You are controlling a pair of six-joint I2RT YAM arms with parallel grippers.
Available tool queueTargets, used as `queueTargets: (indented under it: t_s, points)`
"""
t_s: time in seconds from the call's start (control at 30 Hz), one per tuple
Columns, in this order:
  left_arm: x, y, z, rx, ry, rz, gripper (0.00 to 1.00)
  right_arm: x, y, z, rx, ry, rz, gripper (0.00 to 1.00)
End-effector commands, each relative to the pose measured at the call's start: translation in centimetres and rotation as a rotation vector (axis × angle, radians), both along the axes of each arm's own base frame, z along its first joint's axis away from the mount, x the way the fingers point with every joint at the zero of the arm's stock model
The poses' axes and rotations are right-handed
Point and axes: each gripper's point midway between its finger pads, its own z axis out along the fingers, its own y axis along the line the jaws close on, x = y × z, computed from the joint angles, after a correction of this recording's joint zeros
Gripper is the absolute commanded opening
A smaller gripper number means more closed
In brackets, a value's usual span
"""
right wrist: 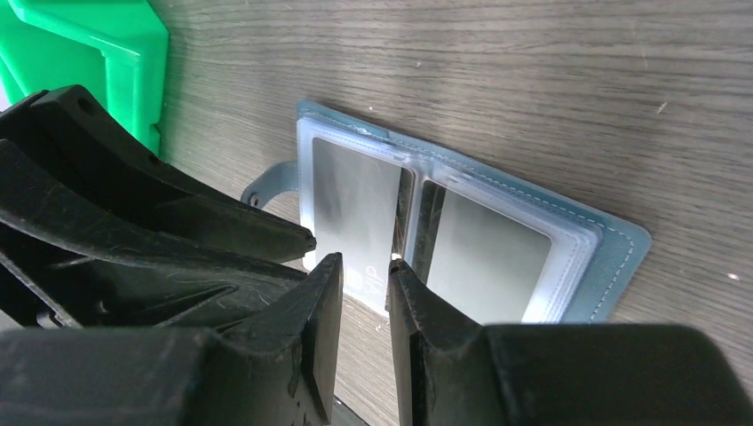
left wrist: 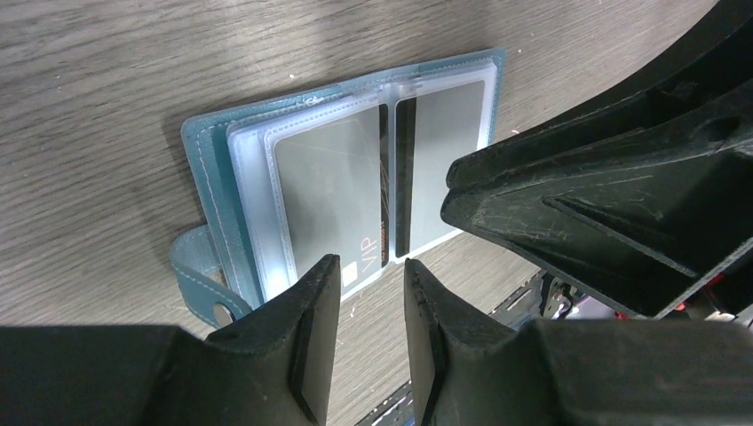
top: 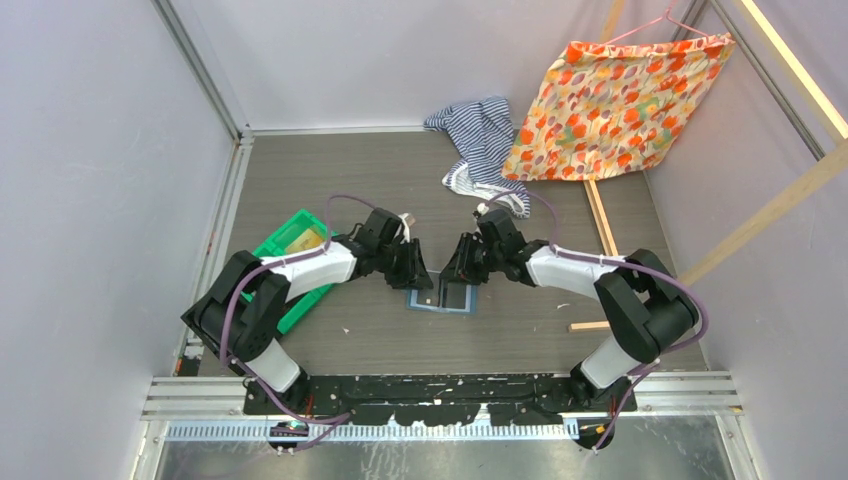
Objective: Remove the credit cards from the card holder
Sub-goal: Remove the credit card from the card holder.
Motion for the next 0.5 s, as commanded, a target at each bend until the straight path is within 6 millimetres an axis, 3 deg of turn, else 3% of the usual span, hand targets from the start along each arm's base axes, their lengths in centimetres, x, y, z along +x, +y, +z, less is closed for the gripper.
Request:
queueTargets:
  t_s: [0.0,0.23,0.33,0.47]
  points:
    - [0.7,-1.0,0.5,-0.054,-0.025,-0.006,0.34,0.4,1.0,-0.1,0.060,0.009,-0.021,0.31]
    - [0.9,0.4,-0.6,0.030,-0.034,0.021,0.34,0.1,0.5,-1.5,0.034,0.037,-0.041,0.32]
    - [0.9,1.0,-0.9,0.062,-0.037,0.035,0.42,0.1,0.3,-1.8,0.026,0.043,-0.048,0.32]
    - [0.7,1.1,-1.4,0.065,-0.030,0.032,0.43,0.0,0.2,-2.0,0.021,0.050,-0.055,0.32]
